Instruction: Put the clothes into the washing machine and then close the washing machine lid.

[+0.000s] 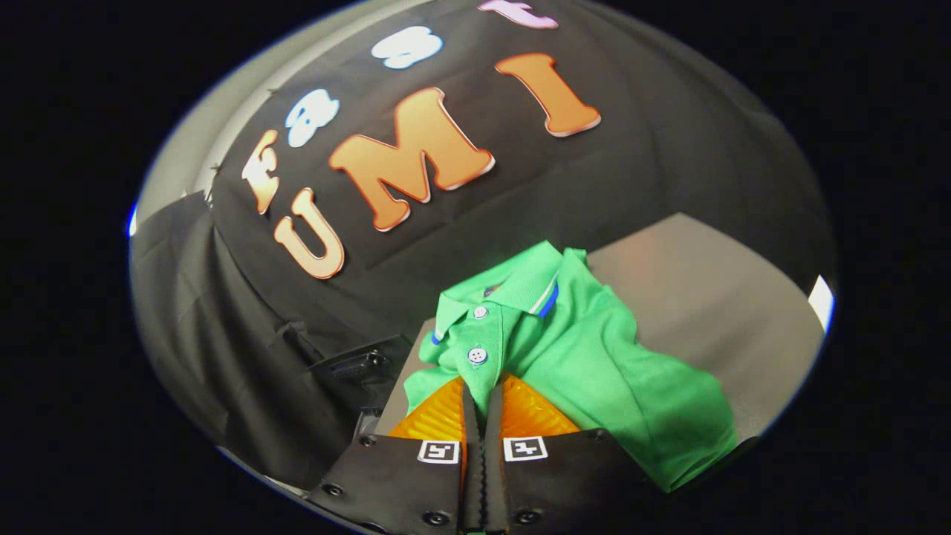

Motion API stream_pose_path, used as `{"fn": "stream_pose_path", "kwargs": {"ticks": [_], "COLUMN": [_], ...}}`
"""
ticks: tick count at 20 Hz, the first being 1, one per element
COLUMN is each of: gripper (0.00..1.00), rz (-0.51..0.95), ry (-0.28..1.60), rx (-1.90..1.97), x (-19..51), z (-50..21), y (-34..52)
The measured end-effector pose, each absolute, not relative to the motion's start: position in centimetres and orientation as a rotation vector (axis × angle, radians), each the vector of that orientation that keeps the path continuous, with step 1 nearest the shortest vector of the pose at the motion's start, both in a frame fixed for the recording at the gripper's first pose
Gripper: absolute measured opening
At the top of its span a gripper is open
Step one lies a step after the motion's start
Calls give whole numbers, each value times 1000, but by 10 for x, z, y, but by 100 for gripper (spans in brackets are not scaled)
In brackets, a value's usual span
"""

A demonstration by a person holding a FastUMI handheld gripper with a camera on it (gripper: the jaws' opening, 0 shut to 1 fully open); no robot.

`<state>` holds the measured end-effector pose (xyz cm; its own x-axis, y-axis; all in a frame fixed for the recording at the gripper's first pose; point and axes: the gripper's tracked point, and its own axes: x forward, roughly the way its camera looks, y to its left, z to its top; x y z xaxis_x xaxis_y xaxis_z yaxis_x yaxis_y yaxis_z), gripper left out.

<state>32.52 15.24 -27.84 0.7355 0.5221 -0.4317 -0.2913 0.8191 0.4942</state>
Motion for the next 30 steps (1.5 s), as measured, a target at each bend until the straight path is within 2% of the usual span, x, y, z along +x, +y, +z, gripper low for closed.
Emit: {"fn": "stream_pose_path", "kwargs": {"ticks": [9, 14, 19, 24, 30], "gripper": [8, 8, 8, 8, 8], "rz": [527, 575, 647, 714, 808], "ry": [307, 191, 133, 111, 166], "rx": [361, 322, 290, 267, 286], "x": [297, 243, 191, 154, 159], "z": [-202, -160, -116, -102, -127], "y": [150, 129, 143, 200, 320]}}
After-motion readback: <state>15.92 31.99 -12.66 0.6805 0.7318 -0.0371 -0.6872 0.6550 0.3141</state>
